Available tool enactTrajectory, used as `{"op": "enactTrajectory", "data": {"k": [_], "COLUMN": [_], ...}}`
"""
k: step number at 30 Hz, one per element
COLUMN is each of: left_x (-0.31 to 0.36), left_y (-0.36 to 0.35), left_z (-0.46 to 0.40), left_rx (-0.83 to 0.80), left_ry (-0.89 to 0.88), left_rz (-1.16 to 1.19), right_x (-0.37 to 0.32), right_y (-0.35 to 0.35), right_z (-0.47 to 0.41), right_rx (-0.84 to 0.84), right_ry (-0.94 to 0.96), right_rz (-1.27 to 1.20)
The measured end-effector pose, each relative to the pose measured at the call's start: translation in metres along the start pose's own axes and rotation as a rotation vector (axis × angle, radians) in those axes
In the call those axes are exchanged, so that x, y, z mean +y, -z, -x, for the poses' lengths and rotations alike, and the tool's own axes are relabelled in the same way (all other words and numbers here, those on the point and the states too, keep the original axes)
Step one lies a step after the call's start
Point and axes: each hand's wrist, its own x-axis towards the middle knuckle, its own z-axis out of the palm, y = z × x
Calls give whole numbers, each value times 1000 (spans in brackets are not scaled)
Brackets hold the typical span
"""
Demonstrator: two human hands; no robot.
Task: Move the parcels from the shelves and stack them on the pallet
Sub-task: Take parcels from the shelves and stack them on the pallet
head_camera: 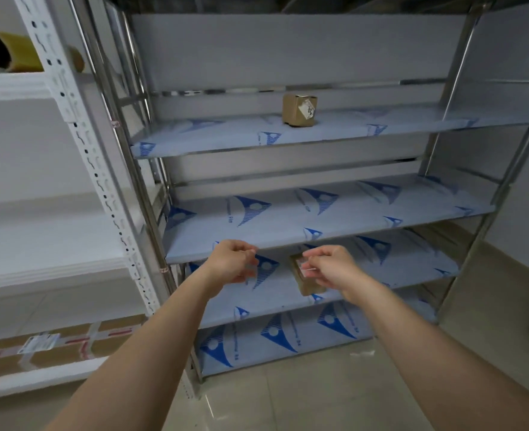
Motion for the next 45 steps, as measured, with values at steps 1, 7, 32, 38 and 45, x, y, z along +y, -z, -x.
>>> {"op": "enactTrajectory", "data": {"k": [1,7,32,38,45], "left_x": [6,34,238,250,260], "left_y": [-5,-23,13,2,-14], "left_z": [-18,-116,-438,-440,-416], "left_rx": [15,42,262,285,339], "left_ry": [10,79,-113,-64,-66], "left_rz": [-2,-1,111,7,314], "right_x": [-4,-24,-265,-256,-253], "right_y": [8,40,84,70,64], "right_z": [-21,-134,-477,-493,-480], "right_rx": [-5,-19,172,219,-127], "right_ry": [-1,-28,228,382,645], "right_rz": [5,3,-585,-285,-198]}}
